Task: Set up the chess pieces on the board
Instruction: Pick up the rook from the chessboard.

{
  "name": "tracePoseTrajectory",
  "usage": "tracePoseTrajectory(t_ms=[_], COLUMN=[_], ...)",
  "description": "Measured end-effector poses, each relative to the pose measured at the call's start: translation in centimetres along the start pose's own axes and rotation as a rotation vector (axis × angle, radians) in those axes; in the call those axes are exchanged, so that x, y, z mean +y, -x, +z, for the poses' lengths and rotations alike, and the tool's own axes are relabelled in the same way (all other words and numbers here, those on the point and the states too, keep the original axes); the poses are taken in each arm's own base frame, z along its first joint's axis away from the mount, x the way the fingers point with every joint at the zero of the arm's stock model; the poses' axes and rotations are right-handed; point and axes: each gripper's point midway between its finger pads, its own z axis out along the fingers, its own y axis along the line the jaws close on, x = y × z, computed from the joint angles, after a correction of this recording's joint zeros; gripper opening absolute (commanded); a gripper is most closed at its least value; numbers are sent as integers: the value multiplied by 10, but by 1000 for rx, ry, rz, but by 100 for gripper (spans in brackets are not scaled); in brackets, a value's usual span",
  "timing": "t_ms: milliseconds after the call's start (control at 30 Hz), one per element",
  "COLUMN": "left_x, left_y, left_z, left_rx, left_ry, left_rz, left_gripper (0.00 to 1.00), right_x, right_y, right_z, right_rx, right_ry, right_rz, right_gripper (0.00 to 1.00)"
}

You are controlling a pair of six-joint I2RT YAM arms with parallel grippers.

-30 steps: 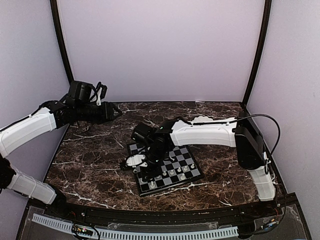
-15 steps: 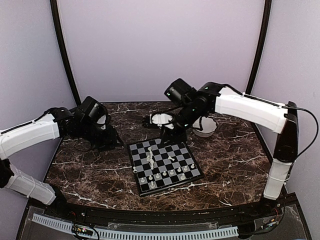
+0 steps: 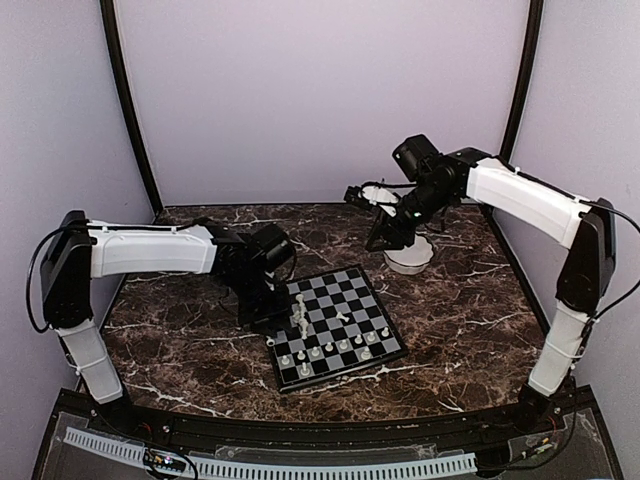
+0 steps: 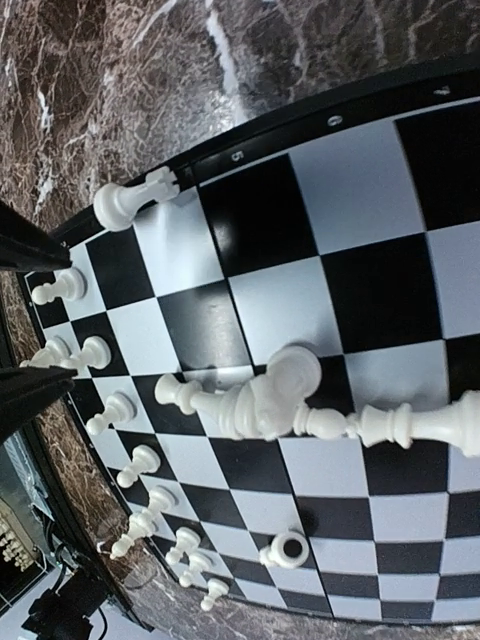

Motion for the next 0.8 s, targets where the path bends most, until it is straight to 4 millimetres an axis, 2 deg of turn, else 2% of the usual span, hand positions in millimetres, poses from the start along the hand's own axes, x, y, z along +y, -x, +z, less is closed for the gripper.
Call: tracePoseTrajectory(t_ms=[100, 167, 367, 467, 633, 800], left_x=[1, 3, 2, 3, 14, 22], left_y=[-8, -11, -7, -4, -4, -2], left_z=[13, 15, 6, 3, 1, 5], left_rx=[33, 41, 20, 4, -7, -16], left_ry=[46, 62, 85, 97, 148, 192], left_rz=[-8, -17, -30, -33, -51, -69], left_gripper=[33, 33, 38, 40, 45, 45], right_x=[-7, -4, 11, 14, 14, 17], right_y=[-1, -1, -10, -10, -2, -1], right_z=[0, 3, 16, 14, 4, 1], right_rx=[-33, -51, -52, -61, -93, -102], right_ry=[13, 34, 103, 110, 97, 102], right_rz=[47, 68, 123, 129, 120, 121], right_gripper=[35, 36, 36, 36, 36, 36])
